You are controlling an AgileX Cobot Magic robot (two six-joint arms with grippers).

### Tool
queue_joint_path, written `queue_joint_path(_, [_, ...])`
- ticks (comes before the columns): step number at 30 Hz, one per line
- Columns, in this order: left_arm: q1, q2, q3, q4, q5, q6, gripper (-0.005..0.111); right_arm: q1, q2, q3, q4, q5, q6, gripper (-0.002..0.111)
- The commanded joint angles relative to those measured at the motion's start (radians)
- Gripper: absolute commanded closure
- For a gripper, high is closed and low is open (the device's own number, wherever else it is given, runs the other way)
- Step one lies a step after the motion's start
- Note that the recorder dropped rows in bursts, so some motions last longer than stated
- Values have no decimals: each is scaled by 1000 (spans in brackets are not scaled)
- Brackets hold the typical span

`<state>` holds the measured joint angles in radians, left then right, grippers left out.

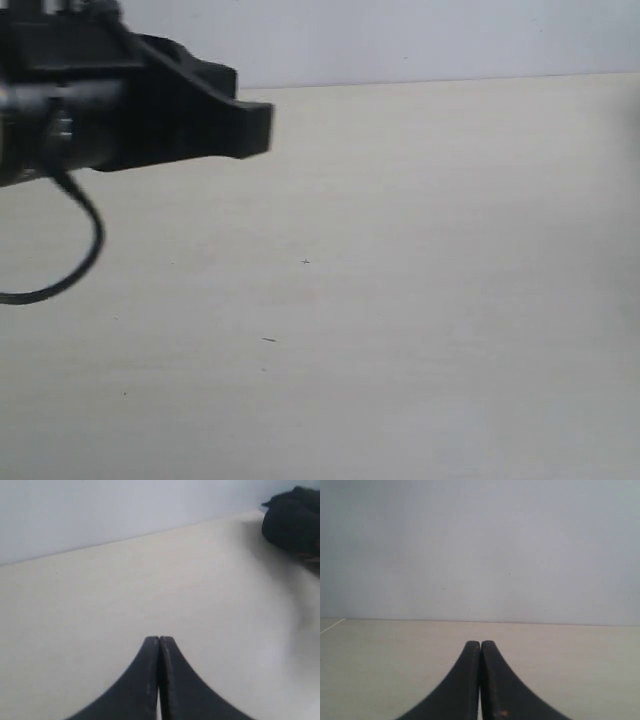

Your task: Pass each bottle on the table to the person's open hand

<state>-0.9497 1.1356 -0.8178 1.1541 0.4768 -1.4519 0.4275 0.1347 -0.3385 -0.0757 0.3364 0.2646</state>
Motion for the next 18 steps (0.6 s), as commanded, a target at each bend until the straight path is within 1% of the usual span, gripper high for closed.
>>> queue_joint_path(1, [3,-204,92,115,-62,-54,107,-3,-6,7,-5,-12,0,108])
queue_joint_path(7, [3,-445,184,120,-201,-54,107,-3,-6,7,-5,-12,0,108])
queue_joint_path(12, [3,-576,220,120,-196,-44,107,-3,-6,7,15,-12,0,108])
queue_joint_path(18, [3,-644,219,122,-196,-44,107,-3,-6,7,17,-12,0,108])
